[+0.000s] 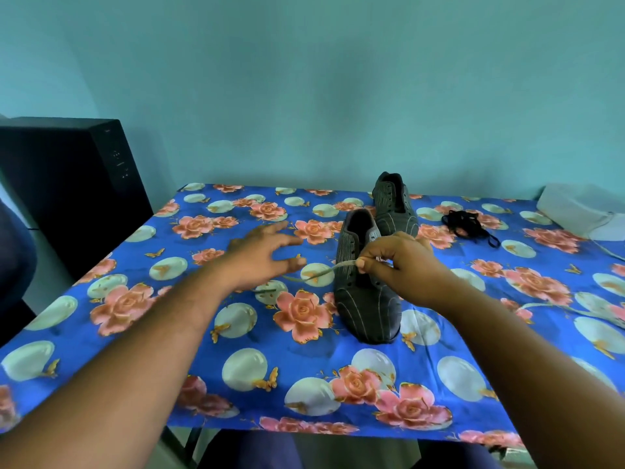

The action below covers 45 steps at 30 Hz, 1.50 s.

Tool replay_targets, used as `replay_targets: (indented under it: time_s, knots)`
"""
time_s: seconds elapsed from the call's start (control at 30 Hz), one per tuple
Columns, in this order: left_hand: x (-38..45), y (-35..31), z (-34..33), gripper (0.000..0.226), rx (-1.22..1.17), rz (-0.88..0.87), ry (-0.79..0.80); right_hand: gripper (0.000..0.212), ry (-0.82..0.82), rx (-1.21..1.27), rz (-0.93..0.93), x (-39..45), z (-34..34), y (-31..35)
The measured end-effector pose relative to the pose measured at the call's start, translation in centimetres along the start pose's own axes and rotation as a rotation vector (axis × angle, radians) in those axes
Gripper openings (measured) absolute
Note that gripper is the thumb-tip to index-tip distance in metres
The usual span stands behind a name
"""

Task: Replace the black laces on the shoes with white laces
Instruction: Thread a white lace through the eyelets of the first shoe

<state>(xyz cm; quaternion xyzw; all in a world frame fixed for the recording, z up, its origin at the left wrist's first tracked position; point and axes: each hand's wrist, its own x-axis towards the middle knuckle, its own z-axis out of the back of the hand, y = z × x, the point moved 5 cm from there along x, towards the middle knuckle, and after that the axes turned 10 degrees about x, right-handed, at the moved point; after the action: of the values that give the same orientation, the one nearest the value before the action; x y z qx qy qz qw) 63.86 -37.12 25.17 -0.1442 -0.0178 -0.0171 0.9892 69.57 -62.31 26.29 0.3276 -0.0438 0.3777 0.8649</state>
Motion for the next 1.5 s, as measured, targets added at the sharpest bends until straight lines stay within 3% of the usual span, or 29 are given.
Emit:
replay_targets:
  time_s: [0.07, 0.13, 0.3, 0.5, 0.6, 0.67, 0.77, 0.9, 1.03, 1.2, 1.27, 1.4, 1.5]
  knots:
    - [0.1, -3.2, -0.2, 0.046, -0.038, -0.107, -0.057, 0.02, -0.005, -0.007, 0.045, 0.2, -0.4, 0.8]
    - [0.4, -5.4, -0.8, 0.032, -0.082, -0.186, -0.101, 0.018, -0.019, 0.001, 0.08, 0.3, -0.6, 1.6]
    - [0.5, -6.1, -0.5, 0.02, -0.151, -0.198, -0.203, 0.021, -0.033, -0.035, 0.052, 0.1, -0.1, 1.5]
    - [-0.6, -1.1, 0.4, 0.012, -0.068, -0.099, -0.142, 0.016, -0.027, -0.026, -0.029, -1.9, 1.6, -1.0]
    - [-1.5, 2.8, 0.7, 0.024, -0.155, 0.033, -0.116, 0.016, -0.046, -0.03, -0.09, -2.6, 2.8, -2.7]
    - [-1.9, 3.8, 0.6, 0.018, -0.211, 0.075, -0.093, 0.014, -0.032, -0.044, -0.103, -2.5, 2.9, -2.8]
    - [-1.5, 2.6, 0.3, 0.003, -0.027, 0.073, -0.04, 0.02, -0.02, -0.016, -0.073, -2.0, 2.4, -1.8]
    - [-0.9, -2.8, 0.2, 0.053, 0.015, -0.073, -0.094, 0.02, -0.007, 0.044, -0.028, -1.2, 1.3, -0.2]
    - [-0.1, -6.4, -0.6, 0.04, -0.121, -0.253, -0.153, 0.017, 0.008, 0.031, 0.028, -0.4, 0.1, 1.8]
    - [0.1, -5.7, 0.1, 0.011, -0.227, -0.253, -0.213, 0.017, 0.024, -0.024, 0.033, -0.3, 0.3, 2.5]
    - [0.0, -4.3, 0.4, 0.011, -0.176, -0.222, -0.219, 0.018, 0.055, -0.092, 0.022, -0.5, 0.6, 1.8]
    - [-0.4, 0.8, 1.1, 0.031, -0.16, -0.095, -0.193, 0.022, 0.052, -0.133, -0.023, -1.4, 2.7, -0.6]
    - [-0.9, 3.8, 1.3, 0.012, -0.149, -0.008, -0.204, 0.017, 0.054, -0.045, -0.066, -2.0, 3.8, -2.1]
